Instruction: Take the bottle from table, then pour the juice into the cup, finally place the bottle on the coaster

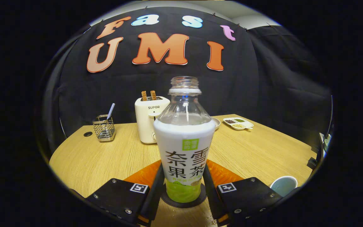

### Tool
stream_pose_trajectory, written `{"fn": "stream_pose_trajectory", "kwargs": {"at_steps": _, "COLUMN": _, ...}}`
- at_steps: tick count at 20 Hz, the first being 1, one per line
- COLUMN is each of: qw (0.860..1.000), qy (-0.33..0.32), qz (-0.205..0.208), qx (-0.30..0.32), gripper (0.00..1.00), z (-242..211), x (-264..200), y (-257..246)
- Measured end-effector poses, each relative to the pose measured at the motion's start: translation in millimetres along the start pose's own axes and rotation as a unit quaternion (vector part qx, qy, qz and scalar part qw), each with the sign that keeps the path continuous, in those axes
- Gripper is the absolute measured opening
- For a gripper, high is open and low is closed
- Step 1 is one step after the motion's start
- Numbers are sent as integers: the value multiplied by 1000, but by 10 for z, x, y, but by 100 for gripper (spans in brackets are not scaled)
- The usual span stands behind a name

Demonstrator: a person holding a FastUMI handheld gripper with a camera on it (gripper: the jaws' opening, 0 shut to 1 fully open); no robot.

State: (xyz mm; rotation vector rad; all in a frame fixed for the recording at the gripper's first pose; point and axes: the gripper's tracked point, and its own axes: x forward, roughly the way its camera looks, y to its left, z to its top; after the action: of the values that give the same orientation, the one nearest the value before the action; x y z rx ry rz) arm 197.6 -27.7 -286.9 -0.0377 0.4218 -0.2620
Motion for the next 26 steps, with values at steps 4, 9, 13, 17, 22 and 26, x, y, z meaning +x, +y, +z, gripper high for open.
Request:
{"fn": "stream_pose_trajectory", "kwargs": {"at_steps": 4, "qw": 1000, "qy": -8, "qz": -3, "qx": 6, "gripper": 67, "z": 32, "x": -46, "y": -28}}
{"fn": "stream_pose_trajectory", "kwargs": {"at_steps": 9, "qw": 999, "qy": -25, "qz": 3, "qx": 31, "gripper": 93, "z": 164, "x": -219, "y": -44}}
{"fn": "stream_pose_trajectory", "kwargs": {"at_steps": 13, "qw": 998, "qy": -31, "qz": 23, "qx": 39, "gripper": 97, "z": 349, "x": -512, "y": -22}}
{"fn": "stream_pose_trajectory", "kwargs": {"at_steps": 17, "qw": 997, "qy": -54, "qz": 41, "qx": 48, "gripper": 97, "z": 731, "x": -999, "y": 4}}
{"fn": "stream_pose_trajectory", "kwargs": {"at_steps": 22, "qw": 993, "qy": -68, "qz": 75, "qx": 67, "gripper": 97, "z": 1202, "x": -1771, "y": 172}}
{"fn": "stream_pose_trajectory", "kwargs": {"at_steps": 26, "qw": 991, "qy": -86, "qz": 100, "qx": 36, "gripper": 97, "z": 1426, "x": -2409, "y": 387}}
